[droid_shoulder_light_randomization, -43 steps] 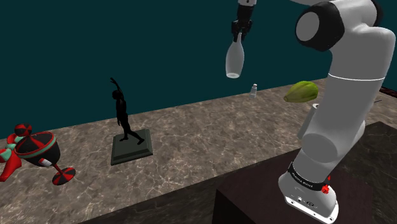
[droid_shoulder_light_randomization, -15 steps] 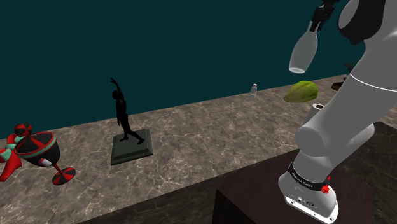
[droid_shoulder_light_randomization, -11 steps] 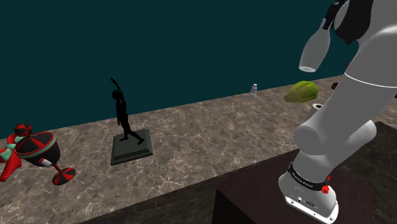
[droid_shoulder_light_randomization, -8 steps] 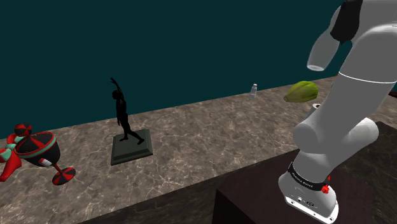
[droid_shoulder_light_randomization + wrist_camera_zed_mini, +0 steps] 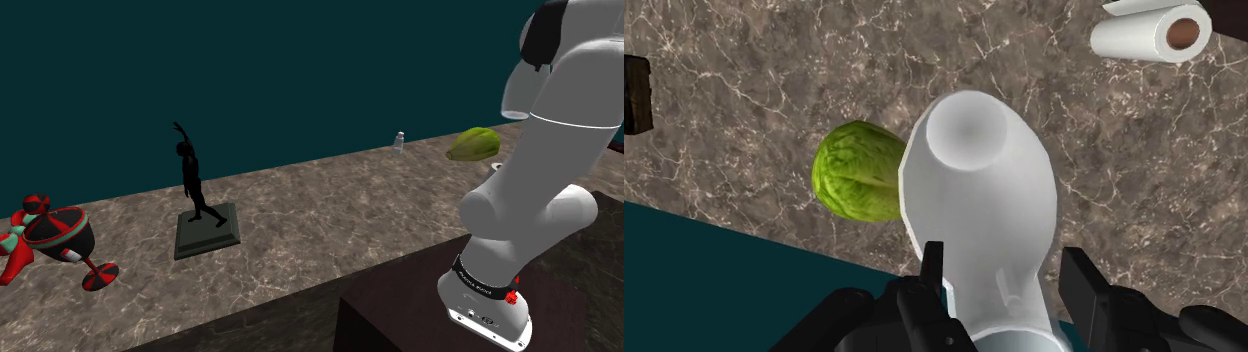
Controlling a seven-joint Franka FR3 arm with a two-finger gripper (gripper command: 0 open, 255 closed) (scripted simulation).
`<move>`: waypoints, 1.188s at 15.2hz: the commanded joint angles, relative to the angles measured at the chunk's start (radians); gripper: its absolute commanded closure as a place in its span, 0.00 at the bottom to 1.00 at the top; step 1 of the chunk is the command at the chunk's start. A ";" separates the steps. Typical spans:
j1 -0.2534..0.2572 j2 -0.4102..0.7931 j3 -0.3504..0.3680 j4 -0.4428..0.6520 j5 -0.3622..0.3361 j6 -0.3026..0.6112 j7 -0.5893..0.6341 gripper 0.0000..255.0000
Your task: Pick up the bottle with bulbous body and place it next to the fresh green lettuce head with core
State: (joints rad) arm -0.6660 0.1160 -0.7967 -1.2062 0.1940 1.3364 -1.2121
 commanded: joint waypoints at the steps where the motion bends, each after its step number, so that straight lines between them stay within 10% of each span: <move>1: 0.018 -0.030 0.006 -0.060 -0.025 0.041 0.008 1.00; 18: 0.069 -0.174 0.046 -0.431 -0.134 0.315 0.055 1.00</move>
State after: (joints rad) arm -0.5985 -0.0503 -0.7527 -1.6145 0.0658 1.6329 -1.1587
